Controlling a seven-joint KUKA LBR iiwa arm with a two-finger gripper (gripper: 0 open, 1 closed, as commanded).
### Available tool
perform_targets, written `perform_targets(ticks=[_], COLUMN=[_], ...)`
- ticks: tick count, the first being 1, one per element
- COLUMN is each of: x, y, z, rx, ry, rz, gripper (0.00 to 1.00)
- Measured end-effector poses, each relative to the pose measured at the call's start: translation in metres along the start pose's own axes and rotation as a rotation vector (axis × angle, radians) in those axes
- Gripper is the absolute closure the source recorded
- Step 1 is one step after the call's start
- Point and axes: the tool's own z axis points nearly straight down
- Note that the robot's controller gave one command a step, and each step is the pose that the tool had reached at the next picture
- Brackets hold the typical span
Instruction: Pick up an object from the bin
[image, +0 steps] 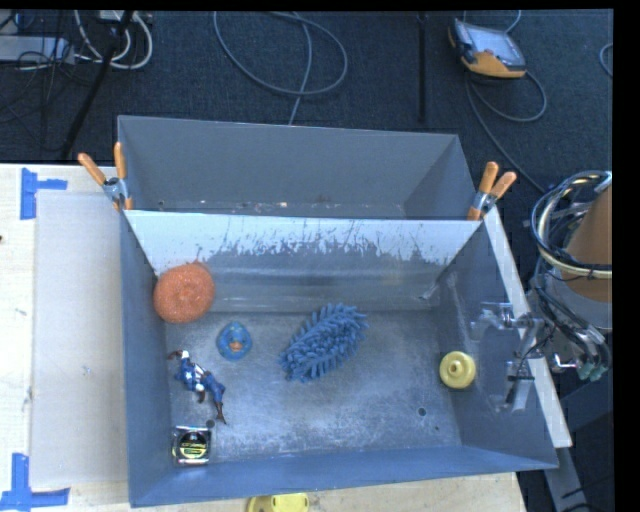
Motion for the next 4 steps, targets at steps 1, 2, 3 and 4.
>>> perform_targets(ticks=[1,2,3,4], x=[-0.002,-0.002,-0.002,0.014], y=[0.002,0.002,0.002,0.019], z=[-0.005,-0.005,-0.004,0.026], rx=[0.002,0.002,0.002,0.002], ry=[-0.008,-0.008,-0.008,-0.01], rz=[-0.007,-0.008,-0.009,0.06], gripper=[1.0,0.0,0.0,0.0])
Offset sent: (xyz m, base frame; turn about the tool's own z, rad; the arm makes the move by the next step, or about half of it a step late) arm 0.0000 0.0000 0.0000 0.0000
